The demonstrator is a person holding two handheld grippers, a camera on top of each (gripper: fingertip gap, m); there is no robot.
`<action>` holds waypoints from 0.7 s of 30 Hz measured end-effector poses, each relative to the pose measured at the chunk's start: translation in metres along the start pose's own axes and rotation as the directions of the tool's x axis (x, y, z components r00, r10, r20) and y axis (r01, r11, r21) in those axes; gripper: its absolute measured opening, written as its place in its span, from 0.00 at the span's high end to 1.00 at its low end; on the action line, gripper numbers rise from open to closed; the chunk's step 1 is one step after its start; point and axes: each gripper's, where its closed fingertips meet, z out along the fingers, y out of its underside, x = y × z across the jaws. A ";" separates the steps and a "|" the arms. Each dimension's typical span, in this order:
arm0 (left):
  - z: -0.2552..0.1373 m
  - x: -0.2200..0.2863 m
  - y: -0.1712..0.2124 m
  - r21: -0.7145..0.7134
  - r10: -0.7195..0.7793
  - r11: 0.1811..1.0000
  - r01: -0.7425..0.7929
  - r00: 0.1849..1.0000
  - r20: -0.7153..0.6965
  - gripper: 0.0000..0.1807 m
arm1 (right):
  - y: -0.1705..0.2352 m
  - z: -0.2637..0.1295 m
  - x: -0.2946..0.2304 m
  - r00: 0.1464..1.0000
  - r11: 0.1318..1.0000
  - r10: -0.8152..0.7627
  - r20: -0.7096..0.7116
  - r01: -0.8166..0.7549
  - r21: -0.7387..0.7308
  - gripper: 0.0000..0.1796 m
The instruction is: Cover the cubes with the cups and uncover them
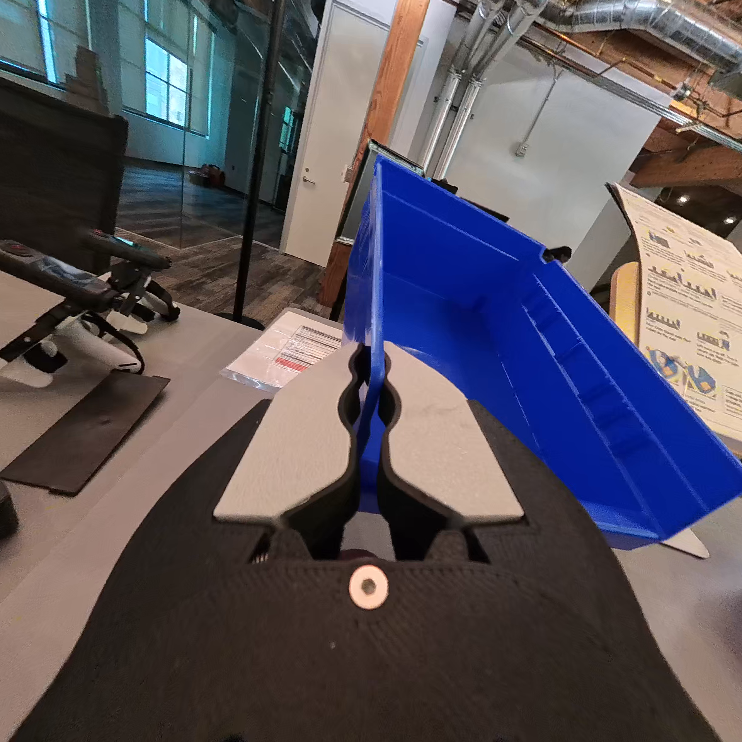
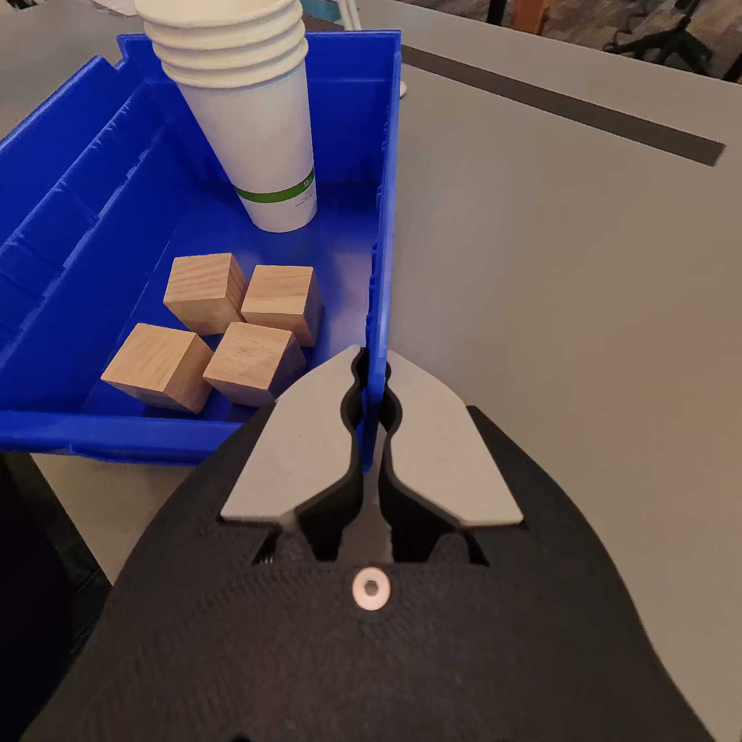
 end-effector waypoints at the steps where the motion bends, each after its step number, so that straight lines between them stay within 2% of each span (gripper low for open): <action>1: -0.002 -0.003 -0.001 0.006 -0.007 1.000 0.007 1.000 0.006 0.98 | -0.002 0.004 -0.005 1.000 1.000 -0.007 0.015 0.007 -0.001 0.98; 10: -0.016 -0.016 -0.016 0.047 -0.020 0.999 0.019 1.000 0.022 0.98 | -0.024 0.046 -0.048 0.991 0.998 -0.060 0.122 0.061 -0.005 0.98; 21: -0.023 -0.026 -0.020 0.065 -0.032 0.997 0.030 0.999 0.035 0.98 | -0.065 0.122 -0.108 0.973 0.995 -0.091 0.211 0.096 -0.010 0.98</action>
